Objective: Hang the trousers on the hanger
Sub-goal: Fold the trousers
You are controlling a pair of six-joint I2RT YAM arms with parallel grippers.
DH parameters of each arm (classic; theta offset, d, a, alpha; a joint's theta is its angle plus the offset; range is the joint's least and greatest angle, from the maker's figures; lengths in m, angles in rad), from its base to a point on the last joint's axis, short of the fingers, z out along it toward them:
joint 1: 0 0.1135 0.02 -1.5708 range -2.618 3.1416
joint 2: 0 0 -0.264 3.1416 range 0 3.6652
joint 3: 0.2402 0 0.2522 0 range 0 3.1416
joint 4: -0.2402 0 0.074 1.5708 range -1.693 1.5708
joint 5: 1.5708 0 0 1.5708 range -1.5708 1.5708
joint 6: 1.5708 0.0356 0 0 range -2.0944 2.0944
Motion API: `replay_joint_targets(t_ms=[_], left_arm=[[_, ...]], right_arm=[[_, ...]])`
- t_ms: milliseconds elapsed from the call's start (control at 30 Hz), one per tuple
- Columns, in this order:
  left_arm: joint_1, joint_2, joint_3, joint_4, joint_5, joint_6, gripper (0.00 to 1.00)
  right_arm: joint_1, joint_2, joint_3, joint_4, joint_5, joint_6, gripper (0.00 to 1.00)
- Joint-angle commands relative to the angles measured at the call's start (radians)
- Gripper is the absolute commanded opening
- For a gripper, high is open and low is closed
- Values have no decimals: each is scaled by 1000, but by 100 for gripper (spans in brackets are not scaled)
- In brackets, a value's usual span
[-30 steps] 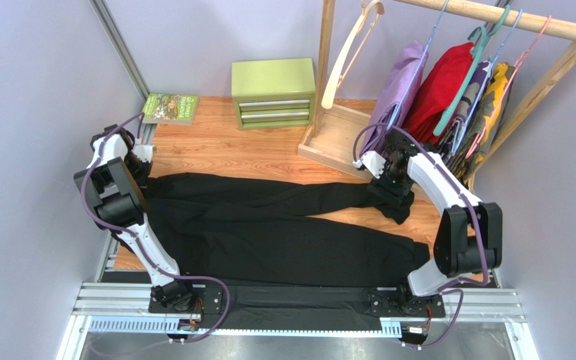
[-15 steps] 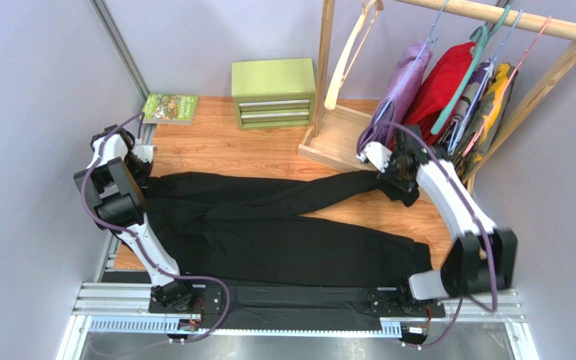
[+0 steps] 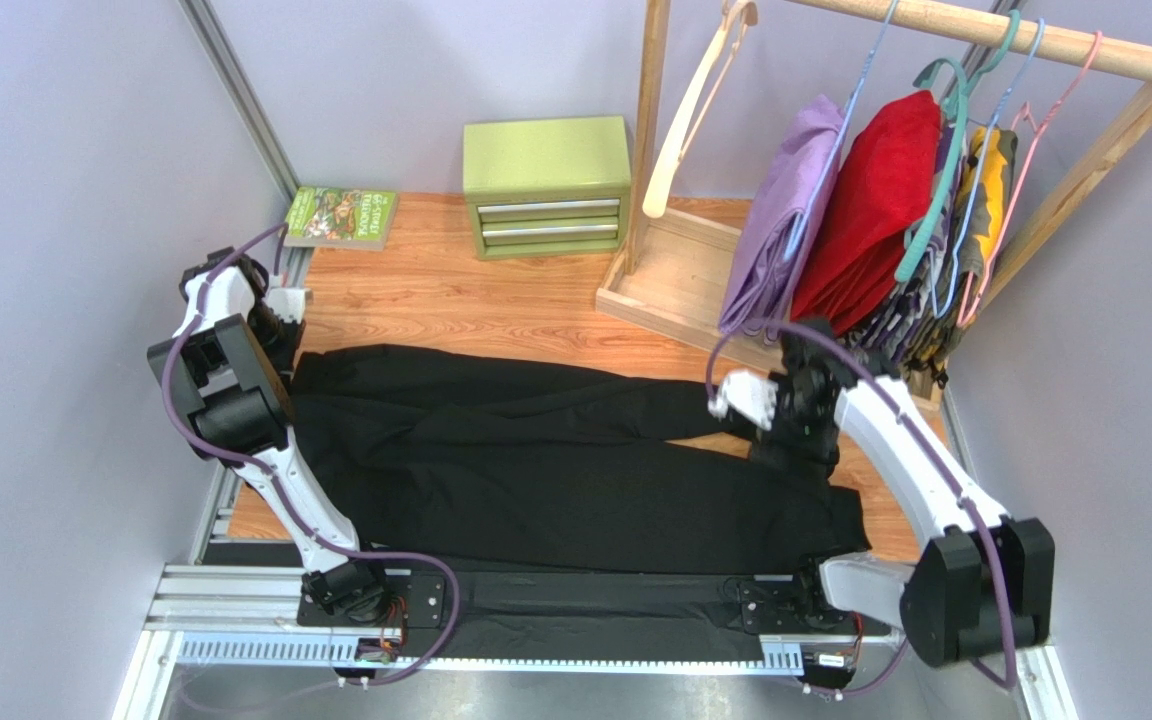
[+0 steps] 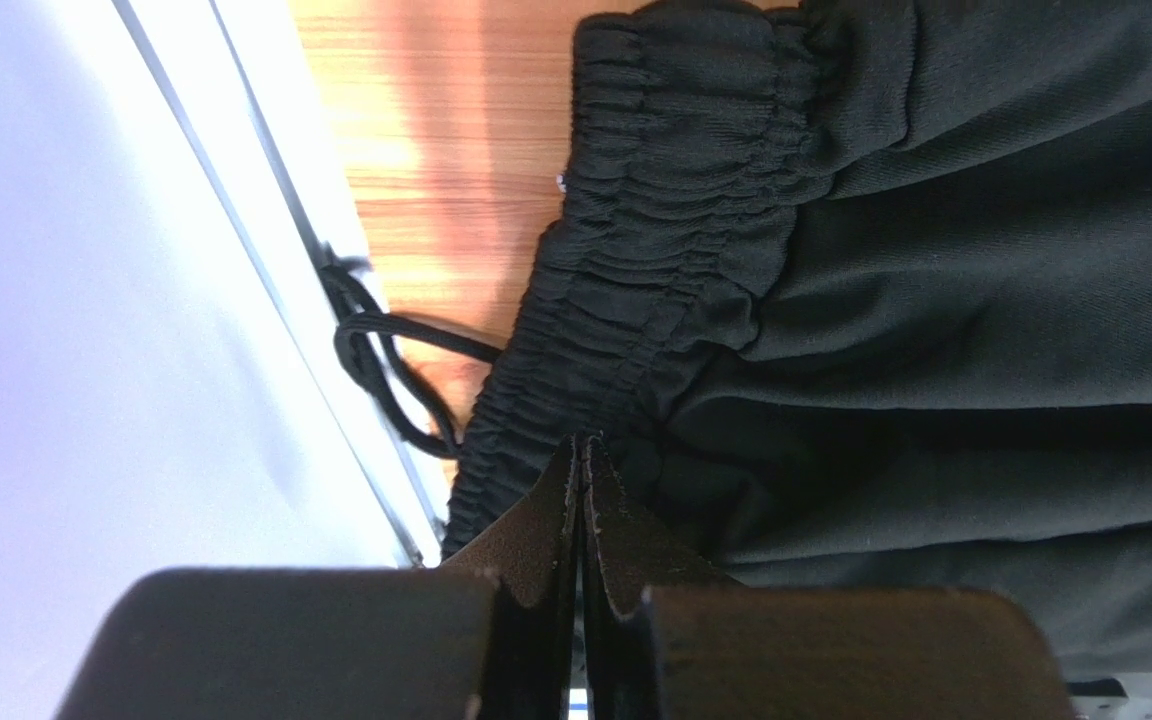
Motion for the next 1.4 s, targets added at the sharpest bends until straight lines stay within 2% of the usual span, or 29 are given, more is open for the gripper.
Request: replay_joint_targets(t_ms=[0,33,67,200,233,333,500,600,633,700,800,867,900,933,1000,1033,1100,1367], left_arm=[[3,-11,68,-28,-9,8,0],[2,-11,71,-28,-11,11,0],[3,-13,66,-29,-15,13,0],[3,-25,46,-17,-40,31,0],[2,-28,42,-13,-42,31,0],[3,-20,42,-14,-29,22,0],[2,-14,37,-16,-23,11,0],[3,-16,29,-13,-23,14,0],[2,-16,28,-14,-23,14,0],[2,-13,26,-14,-23,13,0],[2,-10,20,-13,3,7,0],[2,-7,14,-13,9,4,0],[2,-4,16,-11,12,2,0],[2,-3,14,-13,12,0,0],[2,0,14,-13,18,0,0],[2,0,17,-11,20,-1,0],[2,3,25,-13,20,-6,0],[2,7,55,-16,11,-15,0]], right_arm=[[-54,170,223,1,-136,55,80],[-66,203,249,1,-153,58,77],[-77,265,278,2,-174,63,69],[-95,370,375,27,-198,80,57],[-97,387,378,41,-196,88,51],[-98,456,375,122,-179,115,45],[-95,556,380,200,-171,155,48],[-85,588,354,211,-191,181,59],[-82,594,340,219,-194,192,67],[-69,594,300,229,-213,198,70],[-56,594,259,222,-250,218,70],[-51,591,237,219,-274,218,66],[-48,589,221,214,-276,215,60],[-48,586,216,214,-279,212,43],[-48,583,227,196,-282,206,25],[-48,582,237,185,-280,206,7],[-49,551,265,161,-276,210,0],[-51,356,395,156,-187,209,0]])
